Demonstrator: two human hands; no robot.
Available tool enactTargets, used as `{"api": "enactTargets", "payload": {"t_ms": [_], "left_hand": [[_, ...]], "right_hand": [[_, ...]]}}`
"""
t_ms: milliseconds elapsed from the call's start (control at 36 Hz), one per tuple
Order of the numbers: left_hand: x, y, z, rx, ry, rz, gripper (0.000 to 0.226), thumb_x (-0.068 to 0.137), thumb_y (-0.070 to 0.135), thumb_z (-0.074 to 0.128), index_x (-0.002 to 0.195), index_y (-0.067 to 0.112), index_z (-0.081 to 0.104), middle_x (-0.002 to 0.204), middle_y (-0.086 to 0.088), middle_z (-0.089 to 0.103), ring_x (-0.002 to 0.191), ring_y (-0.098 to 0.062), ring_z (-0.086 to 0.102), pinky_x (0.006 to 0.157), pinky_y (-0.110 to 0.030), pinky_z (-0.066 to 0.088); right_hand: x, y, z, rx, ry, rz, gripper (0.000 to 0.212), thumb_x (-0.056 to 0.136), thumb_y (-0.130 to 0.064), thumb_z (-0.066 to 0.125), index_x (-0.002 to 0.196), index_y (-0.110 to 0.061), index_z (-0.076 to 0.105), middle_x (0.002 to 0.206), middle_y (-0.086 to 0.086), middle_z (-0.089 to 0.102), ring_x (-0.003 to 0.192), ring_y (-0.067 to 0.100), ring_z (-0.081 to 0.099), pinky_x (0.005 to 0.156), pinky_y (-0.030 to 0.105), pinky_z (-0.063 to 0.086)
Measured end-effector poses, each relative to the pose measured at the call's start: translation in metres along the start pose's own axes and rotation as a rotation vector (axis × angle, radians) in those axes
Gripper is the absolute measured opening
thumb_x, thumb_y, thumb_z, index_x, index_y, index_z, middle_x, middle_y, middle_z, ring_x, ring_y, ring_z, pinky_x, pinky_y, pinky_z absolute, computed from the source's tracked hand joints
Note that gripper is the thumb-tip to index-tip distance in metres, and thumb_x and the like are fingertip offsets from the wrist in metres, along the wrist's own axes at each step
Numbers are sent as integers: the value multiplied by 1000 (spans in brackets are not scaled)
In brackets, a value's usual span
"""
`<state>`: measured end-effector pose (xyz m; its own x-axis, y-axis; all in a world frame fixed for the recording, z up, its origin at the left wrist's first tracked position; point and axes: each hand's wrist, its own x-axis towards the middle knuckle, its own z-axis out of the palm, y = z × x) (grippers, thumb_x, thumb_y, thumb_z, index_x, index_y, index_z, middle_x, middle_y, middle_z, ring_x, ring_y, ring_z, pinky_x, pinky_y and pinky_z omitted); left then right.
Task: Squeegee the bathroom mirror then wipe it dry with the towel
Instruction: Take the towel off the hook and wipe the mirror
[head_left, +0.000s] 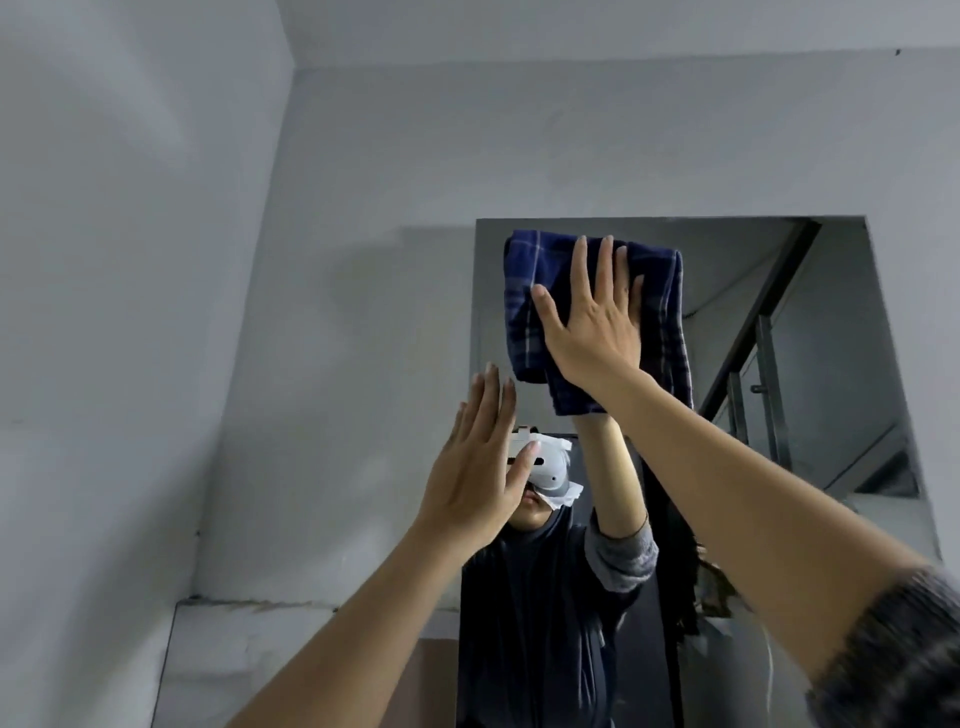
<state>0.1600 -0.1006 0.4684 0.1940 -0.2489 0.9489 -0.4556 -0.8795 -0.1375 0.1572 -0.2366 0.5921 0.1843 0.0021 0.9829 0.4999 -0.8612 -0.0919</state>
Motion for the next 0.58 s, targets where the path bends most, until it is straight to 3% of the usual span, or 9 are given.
{"api": "enactTargets", "payload": {"t_ms": [139,333,583], "left_hand": [[-6,5,12,54,50,-44,65,93,49,11,143,10,-6,152,-5,-11,141,-16,-10,112,-29,-6],[-7,5,16,55,75,-53,65,93,48,13,143,12,-9,152,-3,-14,141,-15,-13,112,-28,-6],[-7,4,15,96,68,-60,66,94,47,19,145,11,-3,154,-5,-8,142,-13,-10,113,-26,-3]], "right_hand": [[25,-20,8,-134,-42,-191,72,93,-57,19,147,-19,-9,156,14,-11,144,27,-13,115,42,-10],[42,3,-9,-270,-104,-433,69,92,-59,22,148,-25,3,158,6,-4,145,19,-6,118,37,-3],[46,94,-63,-247,-22,-161,67,91,-61,24,148,-30,5,158,0,-2,145,16,-5,118,37,-2]]}}
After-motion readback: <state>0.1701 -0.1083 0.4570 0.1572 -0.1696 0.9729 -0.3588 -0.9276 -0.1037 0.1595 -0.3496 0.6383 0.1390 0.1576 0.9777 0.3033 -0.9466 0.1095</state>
